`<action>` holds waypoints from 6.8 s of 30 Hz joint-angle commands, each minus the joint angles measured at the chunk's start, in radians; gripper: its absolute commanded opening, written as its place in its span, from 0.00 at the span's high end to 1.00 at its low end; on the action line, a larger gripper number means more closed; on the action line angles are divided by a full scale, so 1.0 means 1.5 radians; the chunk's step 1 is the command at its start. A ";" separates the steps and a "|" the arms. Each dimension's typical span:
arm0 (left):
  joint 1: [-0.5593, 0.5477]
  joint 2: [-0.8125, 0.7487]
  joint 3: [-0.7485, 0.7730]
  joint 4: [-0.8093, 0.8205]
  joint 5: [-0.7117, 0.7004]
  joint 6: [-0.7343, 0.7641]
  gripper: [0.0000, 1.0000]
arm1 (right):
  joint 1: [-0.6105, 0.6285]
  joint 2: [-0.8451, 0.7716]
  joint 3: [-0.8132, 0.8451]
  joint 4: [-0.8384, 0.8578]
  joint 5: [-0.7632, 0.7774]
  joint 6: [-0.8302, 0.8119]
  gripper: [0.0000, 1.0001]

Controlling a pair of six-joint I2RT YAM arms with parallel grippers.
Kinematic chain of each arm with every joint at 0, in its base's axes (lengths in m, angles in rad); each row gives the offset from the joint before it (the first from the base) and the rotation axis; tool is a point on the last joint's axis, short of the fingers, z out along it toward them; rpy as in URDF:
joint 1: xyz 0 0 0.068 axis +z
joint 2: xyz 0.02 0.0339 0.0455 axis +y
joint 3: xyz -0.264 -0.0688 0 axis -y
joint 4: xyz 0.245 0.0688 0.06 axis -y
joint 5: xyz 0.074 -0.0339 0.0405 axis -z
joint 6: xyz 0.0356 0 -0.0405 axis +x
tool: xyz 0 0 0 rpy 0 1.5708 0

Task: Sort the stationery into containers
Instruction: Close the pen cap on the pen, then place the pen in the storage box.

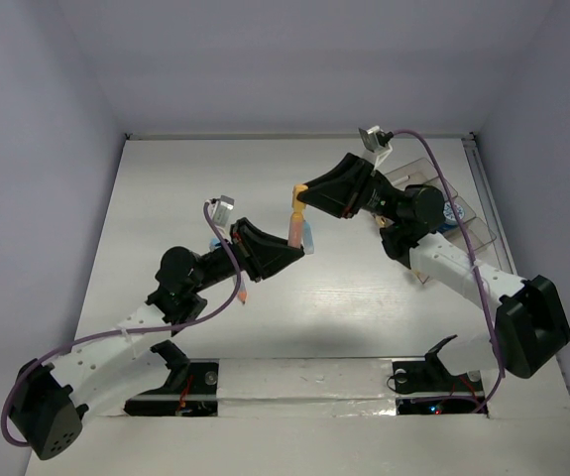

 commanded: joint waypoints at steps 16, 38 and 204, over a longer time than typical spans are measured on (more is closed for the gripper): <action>-0.005 -0.032 0.033 0.010 0.020 0.019 1.00 | 0.004 -0.002 0.032 0.042 0.003 0.000 1.00; -0.005 -0.044 0.041 0.018 0.007 0.019 1.00 | 0.010 0.008 0.014 0.058 -0.005 0.018 1.00; 0.004 -0.269 0.150 -0.670 -0.309 0.389 0.01 | -0.616 -0.237 -0.141 -0.970 0.581 -0.429 0.26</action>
